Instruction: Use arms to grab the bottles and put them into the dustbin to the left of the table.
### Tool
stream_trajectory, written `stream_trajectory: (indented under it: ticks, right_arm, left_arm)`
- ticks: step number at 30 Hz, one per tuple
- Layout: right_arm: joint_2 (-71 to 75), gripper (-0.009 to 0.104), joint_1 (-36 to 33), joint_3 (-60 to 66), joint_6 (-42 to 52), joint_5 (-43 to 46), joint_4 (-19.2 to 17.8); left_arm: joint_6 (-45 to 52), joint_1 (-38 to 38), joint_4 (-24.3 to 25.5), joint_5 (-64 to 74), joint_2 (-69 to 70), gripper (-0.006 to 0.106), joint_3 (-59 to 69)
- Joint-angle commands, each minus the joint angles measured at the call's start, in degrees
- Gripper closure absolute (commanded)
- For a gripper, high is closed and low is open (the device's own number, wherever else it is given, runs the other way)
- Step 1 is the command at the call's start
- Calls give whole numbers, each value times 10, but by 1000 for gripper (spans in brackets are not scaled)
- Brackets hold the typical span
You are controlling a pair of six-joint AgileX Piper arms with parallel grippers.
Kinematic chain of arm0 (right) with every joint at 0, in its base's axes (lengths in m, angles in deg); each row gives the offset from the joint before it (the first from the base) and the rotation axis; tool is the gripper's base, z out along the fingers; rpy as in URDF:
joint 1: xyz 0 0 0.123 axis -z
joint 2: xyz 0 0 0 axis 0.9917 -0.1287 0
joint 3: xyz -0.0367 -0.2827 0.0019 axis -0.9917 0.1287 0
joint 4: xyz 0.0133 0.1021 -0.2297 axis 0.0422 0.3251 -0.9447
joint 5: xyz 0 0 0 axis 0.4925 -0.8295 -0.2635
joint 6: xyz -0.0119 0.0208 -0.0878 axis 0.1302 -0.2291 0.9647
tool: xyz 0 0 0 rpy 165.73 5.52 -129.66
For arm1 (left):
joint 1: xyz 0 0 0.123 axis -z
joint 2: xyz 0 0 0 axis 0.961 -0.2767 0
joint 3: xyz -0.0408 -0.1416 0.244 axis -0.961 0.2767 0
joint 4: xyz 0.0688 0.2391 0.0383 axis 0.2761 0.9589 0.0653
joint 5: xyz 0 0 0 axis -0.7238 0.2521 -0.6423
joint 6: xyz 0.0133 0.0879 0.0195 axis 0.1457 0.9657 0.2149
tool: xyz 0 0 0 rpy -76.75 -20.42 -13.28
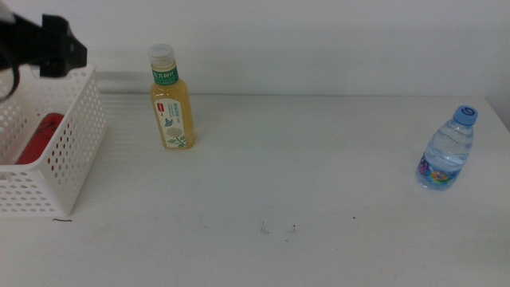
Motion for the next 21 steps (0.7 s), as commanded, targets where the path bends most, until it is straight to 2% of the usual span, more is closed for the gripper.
stream_trajectory:
  ticks: [1, 7, 11, 17, 21]
  right_arm:
    - [2, 2, 5, 2, 3, 5, 0]
    - [2, 2, 5, 2, 3, 5, 0]
    - [2, 2, 5, 2, 3, 5, 0]
    - [2, 2, 5, 2, 3, 5, 0]
    - [2, 2, 5, 2, 3, 5, 0]
  left_arm:
    - [3, 5, -20, -38, 37, 7, 38]
    - [68, 5, -71, -140, 134, 7, 148]
    - [56, 5, -71, -175, 185, 7, 219]
    - [-71, 54, 26, -241, 223, 7, 332]
    - [-121, 102, 50, -322, 221, 7, 392]
